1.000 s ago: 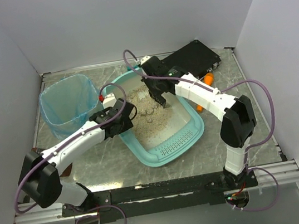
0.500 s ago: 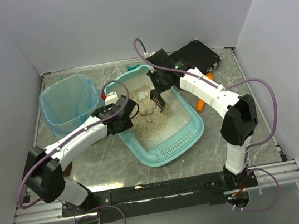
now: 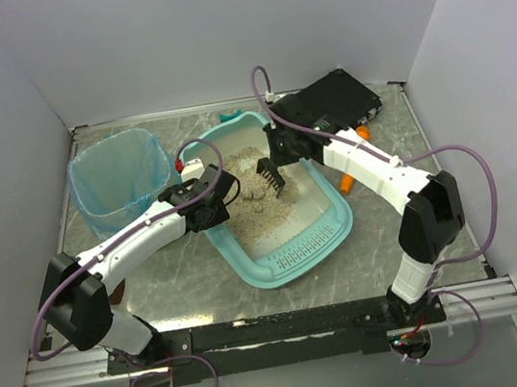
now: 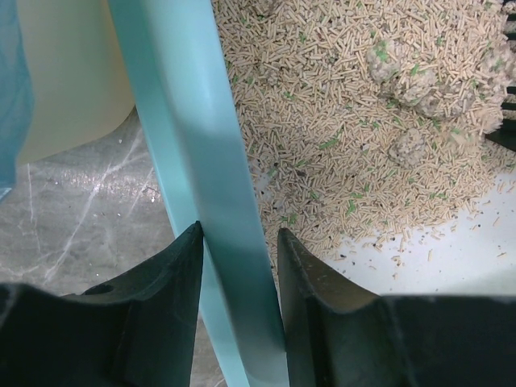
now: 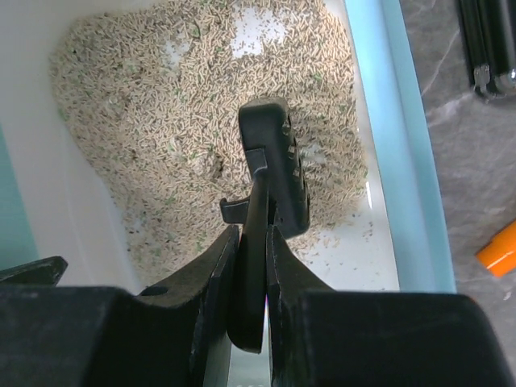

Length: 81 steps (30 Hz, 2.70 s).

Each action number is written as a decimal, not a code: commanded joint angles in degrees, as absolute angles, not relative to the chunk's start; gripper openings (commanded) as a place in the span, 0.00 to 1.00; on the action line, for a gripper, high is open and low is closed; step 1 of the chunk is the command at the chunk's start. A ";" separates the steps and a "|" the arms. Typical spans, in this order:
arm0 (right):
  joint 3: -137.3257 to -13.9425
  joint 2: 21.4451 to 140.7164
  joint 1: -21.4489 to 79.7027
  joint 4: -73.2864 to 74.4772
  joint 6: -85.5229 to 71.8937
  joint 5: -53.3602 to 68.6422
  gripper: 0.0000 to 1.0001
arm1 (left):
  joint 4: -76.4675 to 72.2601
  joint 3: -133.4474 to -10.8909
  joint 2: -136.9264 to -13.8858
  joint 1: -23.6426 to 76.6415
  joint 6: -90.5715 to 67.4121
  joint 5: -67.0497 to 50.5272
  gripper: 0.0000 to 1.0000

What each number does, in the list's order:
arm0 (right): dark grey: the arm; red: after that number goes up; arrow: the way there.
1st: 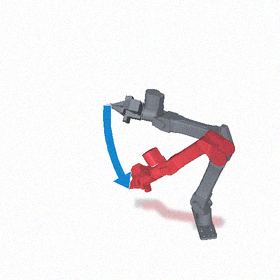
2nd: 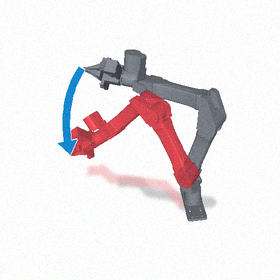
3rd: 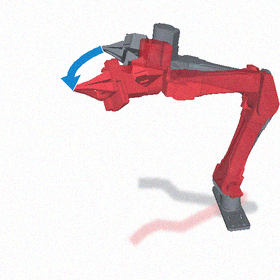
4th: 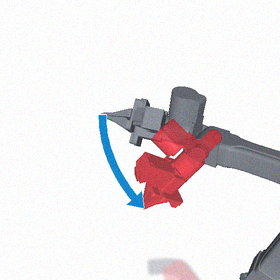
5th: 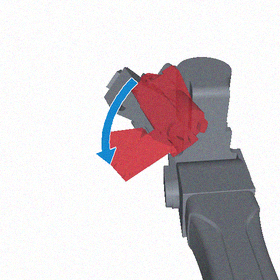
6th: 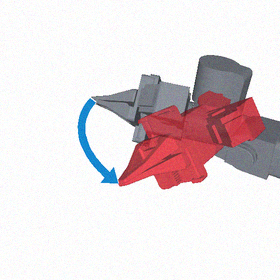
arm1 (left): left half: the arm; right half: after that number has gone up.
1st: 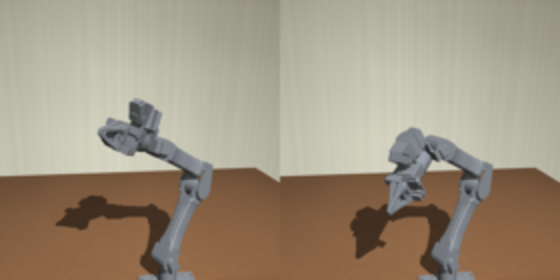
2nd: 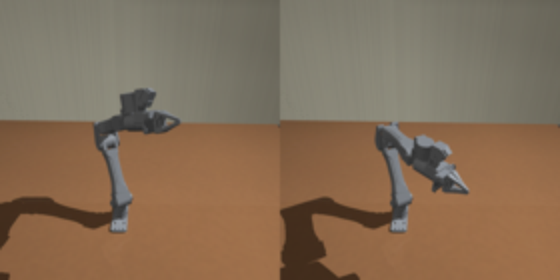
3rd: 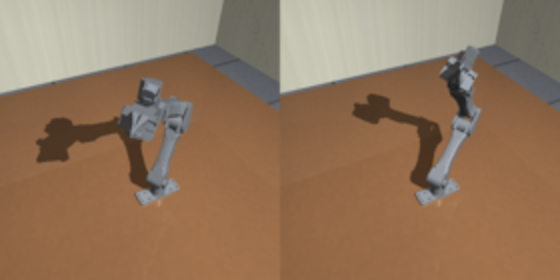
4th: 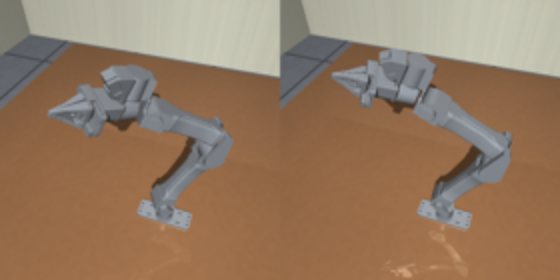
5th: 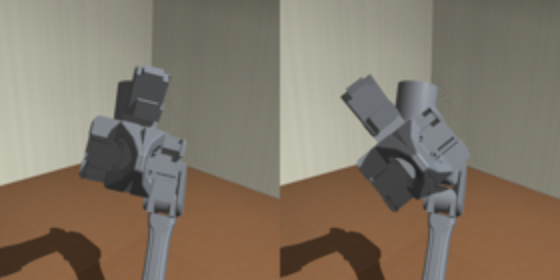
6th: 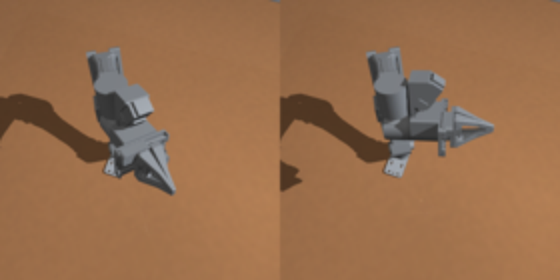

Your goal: Clean the litter box

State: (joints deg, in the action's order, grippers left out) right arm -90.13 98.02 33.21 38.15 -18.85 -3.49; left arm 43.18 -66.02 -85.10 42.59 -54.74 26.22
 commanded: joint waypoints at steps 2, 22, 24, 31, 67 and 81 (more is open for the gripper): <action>-81.83 97.21 32.43 34.28 -29.96 4.83 0.00 | 36.48 -67.06 -85.34 43.07 -53.35 22.41 0.35; -68.74 97.82 35.15 19.70 -38.22 2.73 0.00 | 33.49 -67.41 -86.40 43.07 -49.75 21.62 0.13; -66.72 98.08 36.90 15.66 -41.47 0.63 0.00 | 33.49 -67.59 -86.48 43.07 -49.48 21.62 0.01; -60.31 101.33 40.34 0.72 -52.63 -8.42 0.00 | 30.07 -66.80 -84.64 43.07 -46.76 20.22 0.01; -35.51 96.60 44.04 -52.29 -65.91 -25.58 0.00 | 37.44 -65.22 -80.51 42.89 -59.14 25.31 0.01; -27.60 91.58 42.28 -66.52 -67.67 -24.44 0.00 | 38.23 -65.83 -80.33 42.89 -61.00 25.66 0.01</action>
State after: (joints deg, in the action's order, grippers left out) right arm -29.41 95.24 43.46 -54.46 -64.90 -24.08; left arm 41.10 -63.13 -82.02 42.35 -58.41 27.42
